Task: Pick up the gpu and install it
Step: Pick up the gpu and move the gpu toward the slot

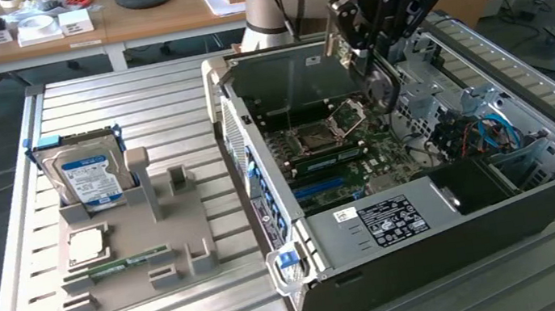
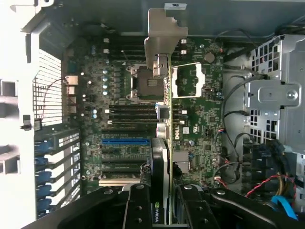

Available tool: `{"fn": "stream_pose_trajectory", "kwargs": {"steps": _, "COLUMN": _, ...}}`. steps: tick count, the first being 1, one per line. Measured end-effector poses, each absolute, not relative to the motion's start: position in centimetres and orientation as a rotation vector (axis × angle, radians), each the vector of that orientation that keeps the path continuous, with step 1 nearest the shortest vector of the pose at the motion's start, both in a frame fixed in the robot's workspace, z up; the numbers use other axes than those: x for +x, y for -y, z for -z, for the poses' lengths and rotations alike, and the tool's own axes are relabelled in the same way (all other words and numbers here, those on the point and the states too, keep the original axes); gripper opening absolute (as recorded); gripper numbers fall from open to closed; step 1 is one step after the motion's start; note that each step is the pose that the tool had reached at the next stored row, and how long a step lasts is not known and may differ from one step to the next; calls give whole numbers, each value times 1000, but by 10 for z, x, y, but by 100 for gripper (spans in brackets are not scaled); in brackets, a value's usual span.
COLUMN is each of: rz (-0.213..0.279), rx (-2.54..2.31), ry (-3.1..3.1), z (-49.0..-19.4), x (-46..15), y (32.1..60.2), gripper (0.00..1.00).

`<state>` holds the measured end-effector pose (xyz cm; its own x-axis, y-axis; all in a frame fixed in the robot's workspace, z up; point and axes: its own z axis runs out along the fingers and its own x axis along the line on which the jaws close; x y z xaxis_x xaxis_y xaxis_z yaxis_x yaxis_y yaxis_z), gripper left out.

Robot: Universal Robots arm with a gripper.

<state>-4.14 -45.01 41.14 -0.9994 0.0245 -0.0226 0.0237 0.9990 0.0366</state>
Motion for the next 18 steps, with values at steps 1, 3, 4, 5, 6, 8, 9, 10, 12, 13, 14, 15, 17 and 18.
{"fn": "stream_pose_trajectory", "kwargs": {"steps": 1, "rz": -57, "rx": 38, "ry": -3118, "z": -411, "x": -39, "y": 450, "gripper": 27}}
{"fn": "stream_pose_trajectory", "kwargs": {"steps": 3, "rz": -57, "rx": 38, "ry": -3118, "z": -411, "x": -36, "y": 450, "gripper": 27}}
{"fn": "stream_pose_trajectory", "kwargs": {"steps": 4, "rz": -57, "rx": 38, "ry": -3118, "z": -411, "x": -35, "y": 450, "gripper": 27}}
{"fn": "stream_pose_trajectory", "kwargs": {"steps": 5, "rz": -57, "rx": 38, "ry": -3118, "z": -411, "x": -35, "y": 450, "gripper": 27}}
{"fn": "stream_pose_trajectory", "kwargs": {"steps": 6, "rz": -57, "rx": 38, "ry": -3118, "z": -411, "x": -35, "y": 450, "gripper": 27}}
{"fn": "stream_pose_trajectory", "kwargs": {"steps": 8, "rz": -57, "rx": 38, "ry": -3118, "z": -411, "x": -35, "y": 450, "gripper": 27}}
{"fn": "stream_pose_trajectory", "kwargs": {"steps": 9, "rz": -57, "rx": 38, "ry": -3118, "z": -411, "x": -35, "y": 450, "gripper": 27}}
{"fn": "stream_pose_trajectory", "kwargs": {"steps": 10, "rz": -57, "rx": 38, "ry": -3118, "z": -411, "x": -35, "y": 450, "gripper": 27}}
{"fn": "stream_pose_trajectory", "kwargs": {"steps": 12, "rz": -57, "rx": 37, "ry": -3118, "z": -411, "x": -34, "y": 450, "gripper": 27}}
{"fn": "stream_pose_trajectory", "kwargs": {"steps": 13, "rz": -57, "rx": 38, "ry": -3118, "z": -411, "x": -33, "y": 450, "gripper": 27}}
{"fn": "stream_pose_trajectory", "kwargs": {"steps": 14, "rz": -57, "rx": 38, "ry": -3118, "z": -411, "x": -32, "y": 450, "gripper": 27}}
{"fn": "stream_pose_trajectory", "kwargs": {"steps": 15, "rz": -57, "rx": 38, "ry": -3118, "z": -411, "x": -31, "y": 450, "gripper": 27}}
{"fn": "stream_pose_trajectory", "kwargs": {"steps": 17, "rz": -57, "rx": 37, "ry": -3118, "z": -411, "x": -28, "y": 450, "gripper": 27}}
{"fn": "stream_pose_trajectory", "kwargs": {"steps": 18, "rz": -57, "rx": 37, "ry": -3118, "z": -411, "x": -26, "y": 450, "gripper": 27}}
